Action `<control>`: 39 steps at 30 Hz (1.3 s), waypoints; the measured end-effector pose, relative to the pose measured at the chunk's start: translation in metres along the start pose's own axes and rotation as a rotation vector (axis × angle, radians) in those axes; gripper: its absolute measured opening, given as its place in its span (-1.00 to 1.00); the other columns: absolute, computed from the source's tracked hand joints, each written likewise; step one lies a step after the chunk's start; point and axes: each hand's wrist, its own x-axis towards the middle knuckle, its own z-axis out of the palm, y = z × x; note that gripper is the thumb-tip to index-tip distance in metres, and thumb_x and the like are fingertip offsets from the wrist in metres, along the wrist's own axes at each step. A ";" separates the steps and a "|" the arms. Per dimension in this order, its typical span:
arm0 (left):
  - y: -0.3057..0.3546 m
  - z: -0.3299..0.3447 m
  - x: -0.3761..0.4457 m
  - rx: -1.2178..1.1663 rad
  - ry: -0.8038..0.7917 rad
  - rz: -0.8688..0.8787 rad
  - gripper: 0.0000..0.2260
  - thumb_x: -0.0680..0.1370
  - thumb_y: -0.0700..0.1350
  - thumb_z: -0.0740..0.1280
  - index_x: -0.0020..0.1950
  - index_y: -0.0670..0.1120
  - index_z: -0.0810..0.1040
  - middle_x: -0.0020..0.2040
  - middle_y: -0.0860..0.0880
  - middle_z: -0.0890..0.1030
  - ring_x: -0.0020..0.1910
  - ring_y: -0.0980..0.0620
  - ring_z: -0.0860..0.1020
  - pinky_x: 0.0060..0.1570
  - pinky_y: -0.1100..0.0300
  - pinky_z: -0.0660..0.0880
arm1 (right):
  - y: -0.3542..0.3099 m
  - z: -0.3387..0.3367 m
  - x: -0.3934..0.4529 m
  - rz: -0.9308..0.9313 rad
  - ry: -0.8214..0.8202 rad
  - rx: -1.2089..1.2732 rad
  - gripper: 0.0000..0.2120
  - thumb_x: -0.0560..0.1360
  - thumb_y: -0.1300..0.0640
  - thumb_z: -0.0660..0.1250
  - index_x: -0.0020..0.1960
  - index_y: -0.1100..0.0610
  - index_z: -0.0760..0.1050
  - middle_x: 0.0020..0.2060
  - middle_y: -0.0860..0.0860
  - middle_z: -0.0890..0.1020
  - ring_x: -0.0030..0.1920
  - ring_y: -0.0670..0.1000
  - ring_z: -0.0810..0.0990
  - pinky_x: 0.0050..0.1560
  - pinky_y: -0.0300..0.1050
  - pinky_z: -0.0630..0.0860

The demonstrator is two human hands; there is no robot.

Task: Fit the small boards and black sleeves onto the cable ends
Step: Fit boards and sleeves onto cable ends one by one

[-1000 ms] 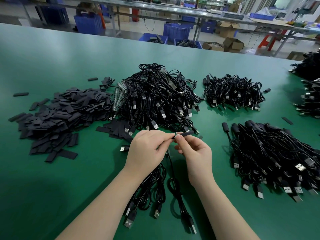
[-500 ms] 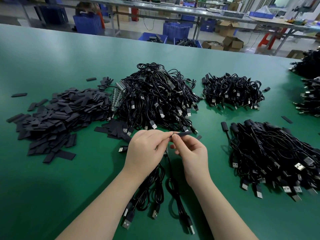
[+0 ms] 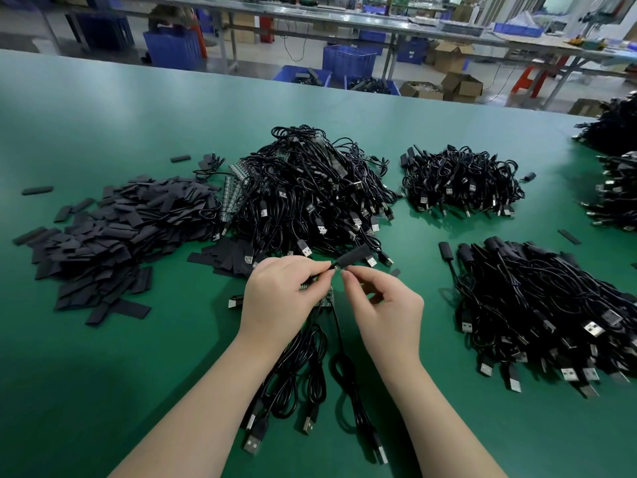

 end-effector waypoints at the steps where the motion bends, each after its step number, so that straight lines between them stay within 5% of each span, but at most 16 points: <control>1: 0.000 0.000 0.000 0.000 -0.001 -0.001 -0.92 0.43 -0.20 0.53 -0.10 -0.14 0.72 -0.19 0.02 0.70 -0.18 0.04 0.66 -0.10 0.00 0.57 | -0.001 0.000 0.000 0.000 -0.005 0.006 -0.86 0.46 0.04 0.42 -0.04 0.03 0.71 -0.23 -0.36 0.62 -0.23 -0.21 0.59 -0.14 -0.44 0.44; 6: -0.001 0.000 0.001 -0.003 -0.018 0.002 -0.94 0.45 -0.19 0.50 -0.09 -0.13 0.72 -0.17 0.02 0.70 -0.15 0.02 0.67 -0.11 -0.04 0.56 | -0.004 -0.003 0.000 0.087 -0.036 0.125 -0.82 0.51 0.15 0.45 -0.08 -0.15 0.65 -0.22 -0.22 0.69 -0.14 -0.19 0.62 -0.07 -0.44 0.44; 10: -0.001 0.000 0.002 -0.017 -0.047 0.022 -0.92 0.48 -0.14 0.46 -0.07 -0.11 0.72 -0.16 0.05 0.70 -0.14 0.05 0.66 -0.11 -0.03 0.54 | -0.011 -0.010 0.008 0.317 -0.091 0.519 -0.79 0.56 0.18 0.40 -0.02 -0.13 0.68 -0.15 -0.09 0.73 -0.13 -0.16 0.66 -0.07 -0.34 0.53; 16: -0.004 0.003 0.001 -0.031 -0.050 0.067 -0.91 0.50 -0.13 0.45 -0.05 -0.11 0.72 -0.15 0.06 0.70 -0.12 0.09 0.66 -0.11 0.01 0.56 | -0.012 -0.014 0.011 0.415 -0.096 0.677 -0.80 0.45 -0.02 0.45 0.06 -0.12 0.70 -0.18 -0.06 0.71 -0.21 -0.10 0.64 -0.06 -0.26 0.56; 26: -0.006 0.006 -0.002 -0.012 -0.014 0.075 -0.91 0.47 -0.12 0.46 -0.07 -0.09 0.72 -0.19 0.08 0.70 -0.14 0.14 0.63 -0.04 0.24 0.45 | -0.018 -0.015 0.007 0.351 0.022 0.619 -0.87 0.44 0.05 0.46 -0.05 -0.15 0.72 -0.20 -0.05 0.74 -0.25 -0.10 0.66 -0.14 -0.31 0.56; 30: -0.004 0.006 -0.003 -0.019 -0.023 0.081 -0.91 0.48 -0.12 0.46 -0.08 -0.10 0.73 -0.20 0.07 0.70 -0.15 0.12 0.64 -0.04 0.24 0.44 | -0.018 -0.016 0.008 0.332 0.010 0.587 -0.71 0.51 0.21 0.44 -0.09 -0.21 0.71 -0.21 -0.06 0.74 -0.23 -0.10 0.68 -0.13 -0.32 0.57; 39: -0.001 0.006 -0.002 -0.051 -0.025 -0.019 -0.90 0.47 -0.09 0.45 -0.07 -0.07 0.72 -0.16 0.10 0.70 -0.09 0.19 0.60 0.05 0.45 0.33 | -0.017 -0.013 0.005 0.239 0.102 0.466 -0.67 0.50 0.22 0.46 -0.07 -0.27 0.68 -0.17 -0.07 0.74 -0.11 -0.02 0.70 -0.04 -0.25 0.57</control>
